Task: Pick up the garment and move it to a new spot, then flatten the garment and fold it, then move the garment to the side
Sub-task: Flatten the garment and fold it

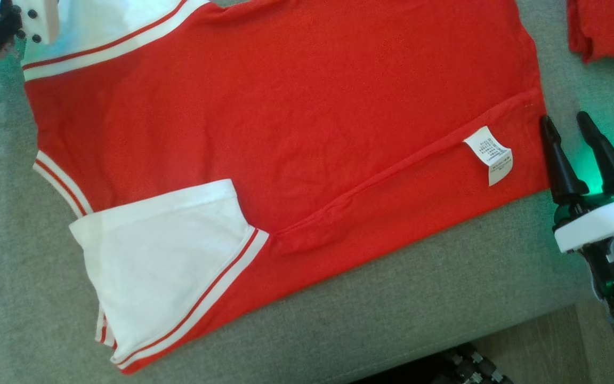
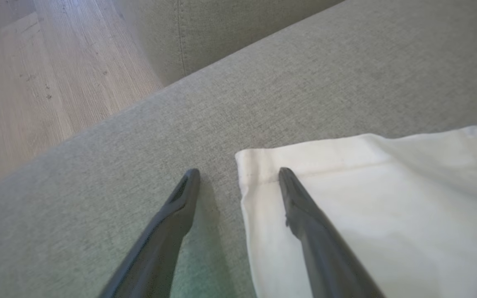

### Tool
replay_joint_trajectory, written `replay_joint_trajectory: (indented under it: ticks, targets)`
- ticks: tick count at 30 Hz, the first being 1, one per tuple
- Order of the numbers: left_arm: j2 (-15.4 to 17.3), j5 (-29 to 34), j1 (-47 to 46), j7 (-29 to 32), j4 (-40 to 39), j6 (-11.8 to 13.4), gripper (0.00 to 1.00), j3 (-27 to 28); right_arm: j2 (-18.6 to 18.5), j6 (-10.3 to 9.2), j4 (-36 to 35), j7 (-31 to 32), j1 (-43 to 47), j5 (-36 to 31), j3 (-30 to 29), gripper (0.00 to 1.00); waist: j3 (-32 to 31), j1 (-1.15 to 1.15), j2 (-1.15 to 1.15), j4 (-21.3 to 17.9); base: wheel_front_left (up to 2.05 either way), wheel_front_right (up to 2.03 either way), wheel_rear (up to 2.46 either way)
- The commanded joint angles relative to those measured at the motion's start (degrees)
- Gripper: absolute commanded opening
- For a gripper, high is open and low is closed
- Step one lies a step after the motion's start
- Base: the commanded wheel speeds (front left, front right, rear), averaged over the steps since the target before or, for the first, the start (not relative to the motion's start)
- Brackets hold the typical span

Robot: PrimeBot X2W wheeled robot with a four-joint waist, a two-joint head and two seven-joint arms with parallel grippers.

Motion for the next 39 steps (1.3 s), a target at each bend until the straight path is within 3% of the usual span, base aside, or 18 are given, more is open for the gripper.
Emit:
replay_joint_trajectory:
  ticks: [1, 2, 4, 5, 6, 13, 19, 25, 32, 39]
  targets:
    - [1.71, 0.3, -2.2, -0.09, -1.06, -0.15, 0.85, 1.19, -1.19, -0.05, -0.93, -0.44, 0.56, 0.29, 0.79, 1.0, 0.1, 0.0, 0.0, -0.04, 0.0, 0.0, 0.0]
    - [1.69, 0.16, -2.16, -0.09, -0.99, -0.21, 0.48, 1.06, -1.17, -0.05, -0.92, -0.48, 0.5, 0.31, 0.84, 1.0, 0.16, 0.0, 0.0, -0.09, 0.0, 0.0, 0.0]
    - [1.68, -0.2, -2.13, 0.06, -0.92, -0.32, 0.24, 0.81, -1.22, -0.05, -0.92, -0.57, 0.44, 0.35, 0.91, 1.0, 0.28, 0.0, 0.0, -0.11, 0.0, 0.0, 0.0]
    - [1.71, -0.29, -2.16, -0.01, -0.97, -0.37, 0.05, 0.7, -1.27, -0.05, -0.9, -0.61, 0.41, 0.38, 0.92, 1.0, 0.33, 0.0, 0.0, -0.11, 0.0, 0.0, 0.0]
    - [1.72, -0.44, -2.16, -0.07, -1.07, -0.42, 0.0, 0.56, -1.33, -0.05, -0.88, -0.63, 0.38, 0.39, 0.91, 1.0, 0.38, 0.0, 0.0, -0.09, 0.0, 0.0, 0.0]
    - [2.07, -0.74, -2.31, -2.34, -2.16, -0.74, 0.0, -0.87, -2.17, -0.05, -2.02, 0.14, -2.0, 1.16, 1.27, 1.0, -0.43, 0.0, 0.0, 0.39, 0.0, 0.0, 0.0]
    - [2.23, -1.34, -2.44, -3.95, -3.94, -0.88, 0.0, -2.94, -4.03, -0.05, -0.88, 5.13, -11.54, 1.3, 2.15, 1.0, -1.78, 0.0, 0.0, 1.01, 0.0, 0.0, 0.0]
    - [1.9, -2.88, -3.65, -4.45, -7.33, -0.92, 0.0, -5.81, -3.38, -0.05, 8.8, 8.88, -23.59, 0.26, 4.94, 1.0, -1.45, 0.0, 0.0, 3.14, 0.0, 0.0, 0.0]
    - [1.61, -4.73, -4.95, -5.79, -10.05, -0.92, 0.0, -9.04, -2.54, -0.05, 22.0, 8.05, -32.9, -1.12, 8.39, 1.0, -1.13, 0.0, 0.0, 6.15, 0.0, 0.0, 0.0]
    - [2.57, -6.3, -5.52, -6.69, -11.16, -0.93, 0.0, -11.18, -2.0, -0.05, 27.46, 6.5, -36.91, 0.39, 13.03, 1.0, -1.53, 0.0, 0.0, 7.27, 0.0, 0.0, 0.0]
